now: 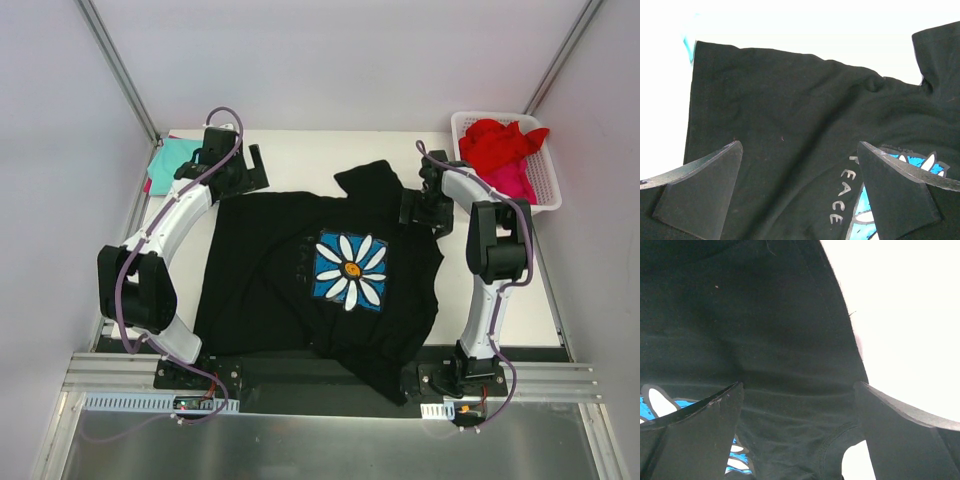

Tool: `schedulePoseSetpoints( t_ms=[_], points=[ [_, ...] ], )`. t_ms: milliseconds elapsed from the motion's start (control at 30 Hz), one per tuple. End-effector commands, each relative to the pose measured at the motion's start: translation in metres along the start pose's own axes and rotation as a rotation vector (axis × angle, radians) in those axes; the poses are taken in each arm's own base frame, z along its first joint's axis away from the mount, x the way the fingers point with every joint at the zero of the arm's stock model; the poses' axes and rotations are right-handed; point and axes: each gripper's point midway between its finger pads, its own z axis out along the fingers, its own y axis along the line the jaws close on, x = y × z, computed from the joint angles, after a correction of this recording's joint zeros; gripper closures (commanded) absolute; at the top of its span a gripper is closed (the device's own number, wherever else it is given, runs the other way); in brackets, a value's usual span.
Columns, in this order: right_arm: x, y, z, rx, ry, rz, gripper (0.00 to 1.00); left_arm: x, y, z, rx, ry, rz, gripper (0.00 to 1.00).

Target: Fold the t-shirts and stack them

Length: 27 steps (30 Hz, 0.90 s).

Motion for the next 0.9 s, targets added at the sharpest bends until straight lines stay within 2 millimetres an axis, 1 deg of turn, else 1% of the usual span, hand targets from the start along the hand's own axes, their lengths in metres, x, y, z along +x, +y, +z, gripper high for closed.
schedulePoseSetpoints(
  t_ms=[0, 267, 300, 367, 400, 433, 533, 600, 700, 733, 767, 800, 833, 867],
  points=[
    [-0.001, -0.017, 0.000, 0.088, 0.018, -0.026, 0.04, -0.011, -0.004, -0.023, 0.018, -0.045, 0.030, 0.01],
    [-0.012, -0.028, -0.006, 0.159, -0.013, -0.043, 0.04, -0.010, 0.000, -0.024, 0.001, -0.044, 0.042, 0.01],
    [-0.018, -0.029, -0.007, 0.170, -0.023, -0.048, 0.04, -0.010, 0.000, -0.024, 0.000, -0.043, 0.042, 0.01],
    [-0.022, -0.032, -0.007, 0.184, -0.026, -0.051, 0.04, -0.011, -0.002, -0.025, 0.006, -0.045, 0.043, 0.01],
    [-0.024, -0.035, -0.004, 0.201, -0.020, -0.059, 0.04, -0.011, -0.001, -0.025, 0.006, -0.047, 0.043, 0.01],
    [-0.031, -0.036, -0.007, 0.209, -0.034, -0.062, 0.04, -0.011, -0.001, -0.025, 0.003, -0.045, 0.045, 0.01],
    [-0.037, -0.043, -0.007, 0.238, -0.038, -0.059, 0.04, -0.011, 0.002, -0.029, -0.007, -0.049, 0.052, 0.01],
    [-0.035, -0.040, -0.011, 0.209, -0.033, -0.045, 0.04, -0.011, 0.002, -0.032, -0.005, -0.050, 0.060, 0.01],
    [-0.036, -0.021, -0.044, 0.132, -0.090, -0.051, 0.04, -0.012, 0.001, -0.036, -0.001, -0.050, 0.060, 0.01],
    [-0.037, -0.011, -0.068, 0.105, -0.137, -0.065, 0.04, -0.012, -0.002, -0.038, 0.014, -0.050, 0.059, 0.01],
    [-0.034, 0.000, -0.083, 0.061, -0.144, -0.073, 0.04, -0.011, -0.005, -0.038, 0.026, -0.047, 0.048, 0.01],
    [-0.031, 0.006, -0.096, 0.039, -0.159, -0.074, 0.04, -0.010, -0.006, -0.039, 0.035, -0.043, 0.042, 0.01],
    [-0.026, 0.017, -0.109, 0.006, -0.175, -0.075, 0.04, -0.009, -0.009, -0.040, 0.048, -0.039, 0.034, 0.01],
    [-0.017, 0.028, -0.127, -0.065, -0.200, -0.074, 0.04, -0.006, -0.010, -0.040, 0.048, -0.032, 0.019, 0.01]
  ],
)
